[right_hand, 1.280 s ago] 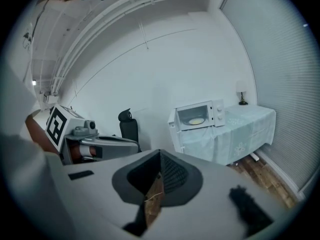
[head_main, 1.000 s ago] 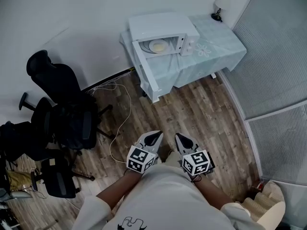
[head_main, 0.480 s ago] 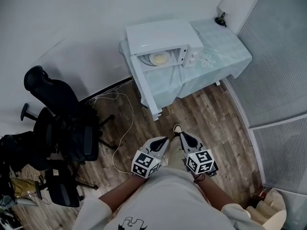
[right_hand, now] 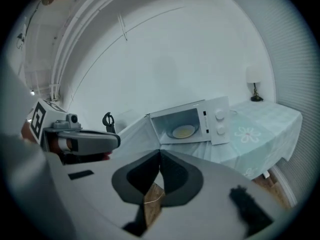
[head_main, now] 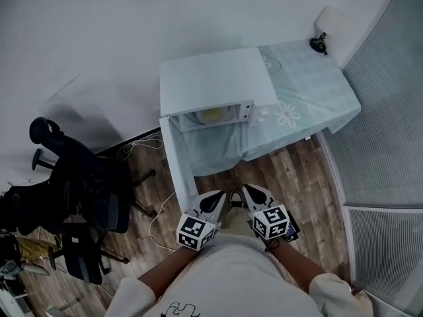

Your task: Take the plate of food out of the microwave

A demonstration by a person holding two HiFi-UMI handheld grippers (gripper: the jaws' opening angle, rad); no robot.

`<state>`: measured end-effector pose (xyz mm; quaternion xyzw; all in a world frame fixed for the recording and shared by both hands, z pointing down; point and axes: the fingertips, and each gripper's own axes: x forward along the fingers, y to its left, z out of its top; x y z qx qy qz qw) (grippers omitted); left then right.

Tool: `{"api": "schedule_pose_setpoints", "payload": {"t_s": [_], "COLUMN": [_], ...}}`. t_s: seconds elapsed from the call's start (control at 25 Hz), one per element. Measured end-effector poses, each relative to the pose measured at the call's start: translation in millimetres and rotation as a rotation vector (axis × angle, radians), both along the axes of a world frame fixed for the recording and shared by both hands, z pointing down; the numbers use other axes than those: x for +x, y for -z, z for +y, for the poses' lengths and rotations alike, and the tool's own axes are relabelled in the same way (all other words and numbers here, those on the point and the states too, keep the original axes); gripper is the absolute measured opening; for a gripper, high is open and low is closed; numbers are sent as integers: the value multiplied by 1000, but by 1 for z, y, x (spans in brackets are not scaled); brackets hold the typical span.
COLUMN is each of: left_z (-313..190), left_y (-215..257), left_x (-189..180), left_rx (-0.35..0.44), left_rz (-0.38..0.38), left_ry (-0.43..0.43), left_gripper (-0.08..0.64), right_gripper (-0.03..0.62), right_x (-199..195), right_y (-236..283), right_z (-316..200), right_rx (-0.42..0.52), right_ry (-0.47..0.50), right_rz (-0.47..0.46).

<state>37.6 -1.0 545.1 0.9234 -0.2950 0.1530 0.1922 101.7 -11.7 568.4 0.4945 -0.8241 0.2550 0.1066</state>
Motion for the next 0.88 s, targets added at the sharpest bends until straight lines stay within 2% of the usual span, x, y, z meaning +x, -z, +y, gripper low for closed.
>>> {"api": "schedule_pose_setpoints", "payload": {"t_s": [0.12, 0.24, 0.4, 0.56, 0.88], "left_z": [-30, -50, -67, -86, -98], "left_y": [1, 1, 6, 5, -4], "left_x": [5, 9, 8, -3, -5], "left_rx": [-19, -14, -19, -16, -27], "left_rz": [20, 16, 47, 37, 41], "left_ry": [84, 111, 132, 146, 147], "left_gripper": [3, 3, 3, 3, 3], "right_gripper": [12, 12, 13, 13, 14], "right_x": [18, 23, 9, -8, -2], "right_y": [-2, 1, 4, 6, -13], "right_z": [-30, -53, -67, -72, -99], "right_rx": [-6, 6, -3, -3, -56], "right_ry": [59, 68, 79, 96, 64], "right_rz": [24, 15, 7, 20, -4]}}
